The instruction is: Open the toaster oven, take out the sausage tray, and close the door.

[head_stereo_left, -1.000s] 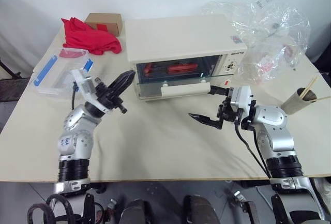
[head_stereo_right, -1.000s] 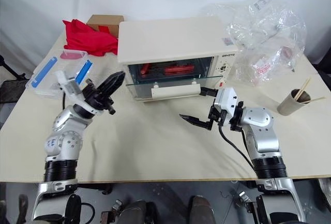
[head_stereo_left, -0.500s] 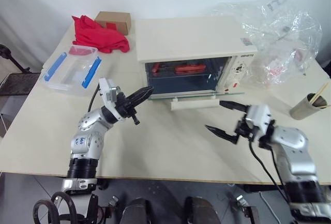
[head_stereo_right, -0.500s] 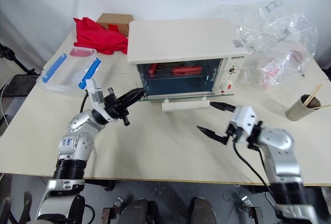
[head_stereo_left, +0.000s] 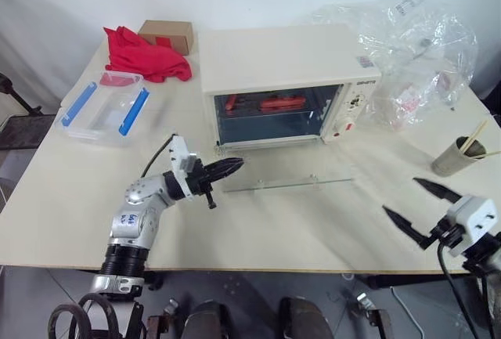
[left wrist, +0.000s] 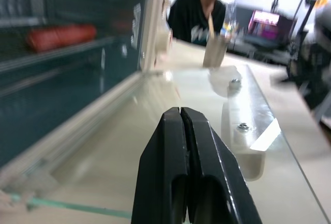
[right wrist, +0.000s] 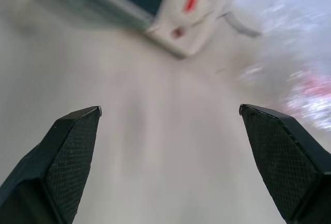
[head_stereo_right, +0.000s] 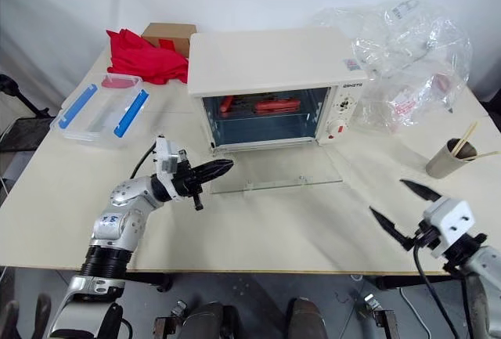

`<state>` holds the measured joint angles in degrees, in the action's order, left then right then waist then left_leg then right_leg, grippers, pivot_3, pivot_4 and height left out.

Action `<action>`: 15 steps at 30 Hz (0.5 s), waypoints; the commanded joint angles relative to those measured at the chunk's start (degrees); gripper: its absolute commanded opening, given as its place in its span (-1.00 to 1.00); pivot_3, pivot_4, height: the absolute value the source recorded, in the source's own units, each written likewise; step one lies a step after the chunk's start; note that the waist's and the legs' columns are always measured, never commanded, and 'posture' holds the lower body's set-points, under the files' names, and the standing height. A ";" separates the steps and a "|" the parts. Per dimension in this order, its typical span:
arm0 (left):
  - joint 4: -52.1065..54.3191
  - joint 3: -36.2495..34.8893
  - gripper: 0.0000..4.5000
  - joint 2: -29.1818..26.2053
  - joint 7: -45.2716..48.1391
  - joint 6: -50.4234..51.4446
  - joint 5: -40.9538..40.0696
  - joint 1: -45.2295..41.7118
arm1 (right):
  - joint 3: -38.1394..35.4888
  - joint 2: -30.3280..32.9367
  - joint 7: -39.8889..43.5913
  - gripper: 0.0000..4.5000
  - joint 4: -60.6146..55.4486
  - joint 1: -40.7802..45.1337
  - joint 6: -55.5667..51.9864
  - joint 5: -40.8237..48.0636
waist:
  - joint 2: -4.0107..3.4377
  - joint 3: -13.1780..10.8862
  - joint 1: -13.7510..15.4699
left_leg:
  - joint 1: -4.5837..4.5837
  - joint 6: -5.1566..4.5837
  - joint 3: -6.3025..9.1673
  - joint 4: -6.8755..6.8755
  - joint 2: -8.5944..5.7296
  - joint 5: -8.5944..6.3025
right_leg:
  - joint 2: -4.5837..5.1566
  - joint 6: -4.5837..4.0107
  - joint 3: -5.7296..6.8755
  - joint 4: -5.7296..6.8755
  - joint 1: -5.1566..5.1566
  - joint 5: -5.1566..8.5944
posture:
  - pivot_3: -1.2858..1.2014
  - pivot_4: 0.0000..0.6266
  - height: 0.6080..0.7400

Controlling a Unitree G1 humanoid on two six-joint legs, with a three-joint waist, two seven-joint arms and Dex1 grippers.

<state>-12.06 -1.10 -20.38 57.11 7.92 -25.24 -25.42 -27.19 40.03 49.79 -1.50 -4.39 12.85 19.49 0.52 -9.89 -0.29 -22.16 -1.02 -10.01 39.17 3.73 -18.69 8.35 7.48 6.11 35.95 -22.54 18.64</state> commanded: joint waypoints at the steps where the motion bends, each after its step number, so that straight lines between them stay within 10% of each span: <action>1: 0.77 -0.24 -0.98 -0.41 0.18 -1.67 0.75 1.26 | 5.30 2.09 -1.30 1.00 -4.27 7.80 -2.47 -1.79 | 0.00 0.00 -0.17 | 0.02 0.00 0.00 0.00 0.01 0.00 | 0.00 0.00 0.00 0.01 0.00 0.00 | 0.03 -0.52 1.00; 10: 2.60 0.44 -0.98 -1.96 0.98 -2.90 2.24 5.32 | 25.76 -3.29 -4.92 1.00 -16.41 20.87 -12.03 -9.16 | 0.00 0.00 0.24 | -0.10 0.02 0.06 -0.02 0.00 0.02 | 0.04 -0.02 0.07 0.03 -0.06 0.01 | 0.03 -0.52 1.00; 15: 5.78 -0.65 -0.91 -2.92 0.80 -1.00 0.65 9.20 | 34.76 -6.94 -14.98 1.00 -9.47 29.98 -12.02 -27.13 | -0.01 0.02 -0.03 | -0.10 0.02 0.01 0.02 0.01 0.02 | 0.06 -0.03 0.07 0.04 -0.07 0.01 | 0.03 -0.52 1.00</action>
<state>-7.86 -1.39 -23.37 58.27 7.04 -24.03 -17.38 6.44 34.16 37.70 -11.56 23.71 -0.32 -4.16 0.51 -9.87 -0.32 -22.25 -1.00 -9.99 39.20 3.75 -18.67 8.41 7.46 6.19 36.01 -22.61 18.65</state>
